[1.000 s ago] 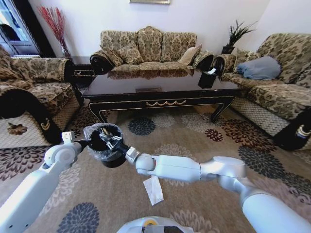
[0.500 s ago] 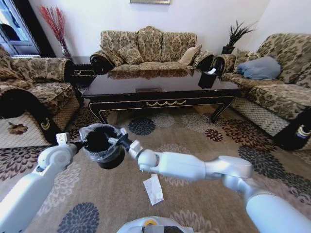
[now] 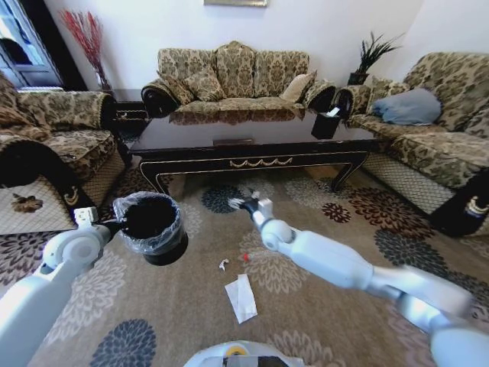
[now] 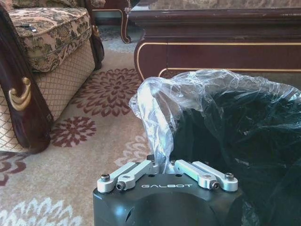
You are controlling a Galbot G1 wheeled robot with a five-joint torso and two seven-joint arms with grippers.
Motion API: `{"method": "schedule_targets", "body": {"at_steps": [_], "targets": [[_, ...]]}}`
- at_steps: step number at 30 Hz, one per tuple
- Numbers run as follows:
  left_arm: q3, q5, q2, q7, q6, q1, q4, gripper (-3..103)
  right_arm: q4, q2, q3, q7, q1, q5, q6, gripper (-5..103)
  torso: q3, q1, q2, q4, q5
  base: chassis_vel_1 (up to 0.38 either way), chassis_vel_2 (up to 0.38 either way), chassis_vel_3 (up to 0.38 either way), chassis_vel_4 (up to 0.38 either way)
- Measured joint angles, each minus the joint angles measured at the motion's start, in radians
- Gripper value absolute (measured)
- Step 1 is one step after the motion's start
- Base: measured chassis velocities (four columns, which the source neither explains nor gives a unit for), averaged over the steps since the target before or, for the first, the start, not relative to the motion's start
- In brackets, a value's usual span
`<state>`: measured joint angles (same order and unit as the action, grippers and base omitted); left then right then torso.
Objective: Move to the front of the table and pick up the trash from the floor, then place it into the trash bin.
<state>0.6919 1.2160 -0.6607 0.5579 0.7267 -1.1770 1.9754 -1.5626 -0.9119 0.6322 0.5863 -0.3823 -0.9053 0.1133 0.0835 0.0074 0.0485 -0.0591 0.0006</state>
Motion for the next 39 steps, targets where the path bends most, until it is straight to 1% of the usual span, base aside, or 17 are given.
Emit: {"method": "schedule_targets", "body": {"at_steps": [3,4,6,7,9,10,12,13,14,16,18,21,22,26,30,38,39], "targets": [[-0.005,0.002,0.007,0.000,0.001,0.001,0.001,3,0.039,-0.003,-0.027,0.042,-0.053,0.018,0.033,100,0.000,0.000,0.000,-0.0001,-0.0004,0.000,0.000,0.000,0.000],[-0.002,0.002,0.010,0.000,0.002,-0.006,0.005,3,0.077,-0.006,-0.039,0.041,-0.079,0.061,0.036,100,0.000,0.000,0.000,-0.0001,-0.0003,0.000,0.000,0.000,0.000],[0.009,0.006,0.011,0.004,0.002,-0.017,0.015,3,0.123,-0.006,-0.046,0.010,-0.098,0.137,0.017,100,0.000,0.000,0.000,-0.0001,-0.0004,0.000,0.000,0.000,0.000],[0.009,0.006,0.011,0.004,0.002,-0.017,0.015,3,0.123,-0.006,-0.046,0.010,-0.098,0.137,0.017,100,0.000,0.000,0.000,-0.0001,-0.0004,0.000,0.000,0.000,0.000],[0.021,0.012,0.011,0.016,0.003,-0.023,0.023,3,0.159,-0.006,-0.043,-0.023,-0.110,0.196,-0.012,100,0.000,0.000,0.000,0.0000,-0.0005,0.000,0.000,0.000,0.000],[0.037,0.018,0.008,0.026,0.003,-0.030,0.031,3,0.189,-0.004,-0.038,-0.071,-0.119,0.243,-0.063,100,0.000,0.000,0.000,0.0002,-0.0004,0.000,0.000,0.000,0.000],[0.054,0.023,0.004,0.033,0.003,-0.038,0.038,3,0.218,0.002,-0.034,-0.154,-0.126,0.274,-0.150,100,0.000,0.000,0.000,0.0001,-0.0006,0.000,0.000,0.000,0.000],[0.054,0.023,0.004,0.033,0.003,-0.038,0.038,3,0.218,0.002,-0.034,-0.154,-0.126,0.274,-0.150,100,0.000,0.000,0.000,0.0001,-0.0006,0.000,0.000,0.000,0.000],[0.057,0.023,0.003,0.035,0.003,-0.040,0.039,3,0.226,0.004,-0.032,-0.186,-0.127,0.280,-0.181,100,0.000,0.000,0.000,0.0001,-0.0005,0.000,0.000,0.000,0.000],[0.073,0.023,-0.003,0.037,0.004,-0.047,0.044,3,0.275,0.009,-0.019,-0.311,-0.128,0.315,-0.300,100,0.000,0.000,0.000,0.0002,-0.0005,0.000,0.000,0.000,0.000],[0.075,0.023,-0.004,0.038,0.004,-0.049,0.044,3,0.285,0.009,-0.017,-0.329,-0.128,0.321,-0.316,100,0.000,0.000,0.000,0.0002,-0.0005,0.000,0.000,0.000,0.000],[0.094,0.010,-0.020,0.039,0.004,-0.072,0.054,3,0.386,0.010,0.023,-0.465,-0.115,0.365,-0.434,100,0.000,0.000,0.000,0.0000,-0.0005,0.000,0.000,0.000,0.000],[0.094,0.010,-0.020,0.039,0.004,-0.072,0.054,3,0.386,0.010,0.023,-0.465,-0.115,0.365,-0.434,100,0.000,0.000,0.000,0.0000,-0.0005,0.000,0.000,0.000,0.000],[0.111,-0.001,-0.047,0.034,0.004,-0.098,0.067,3,0.513,0.003,0.110,-0.549,-0.072,0.430,-0.536,100,0.000,0.000,0.000,0.0001,-0.0006,0.000,0.000,0.000,0.000],[0.131,-0.001,-0.056,0.034,0.004,-0.123,0.086,3,0.593,-0.008,0.159,-0.597,-0.041,0.482,-0.588,100,0.000,0.000,0.000,-0.0001,-0.0006,0.000,0.000,0.000,0.000],[0.172,0.014,-0.052,0.032,0.007,-0.161,0.121,3,0.638,-0.009,0.197,-0.739,-0.014,0.485,-0.634,100,0.000,0.000,0.000,0.0001,-0.0006,0.000,0.000,0.000,0.000],[0.172,0.014,-0.052,0.032,0.007,-0.161,0.121,3,0.638,-0.009,0.197,-0.739,-0.014,0.485,-0.634,100,0.000,0.000,0.000,0.0001,-0.0006,0.000,0.000,0.000,0.000]]}}
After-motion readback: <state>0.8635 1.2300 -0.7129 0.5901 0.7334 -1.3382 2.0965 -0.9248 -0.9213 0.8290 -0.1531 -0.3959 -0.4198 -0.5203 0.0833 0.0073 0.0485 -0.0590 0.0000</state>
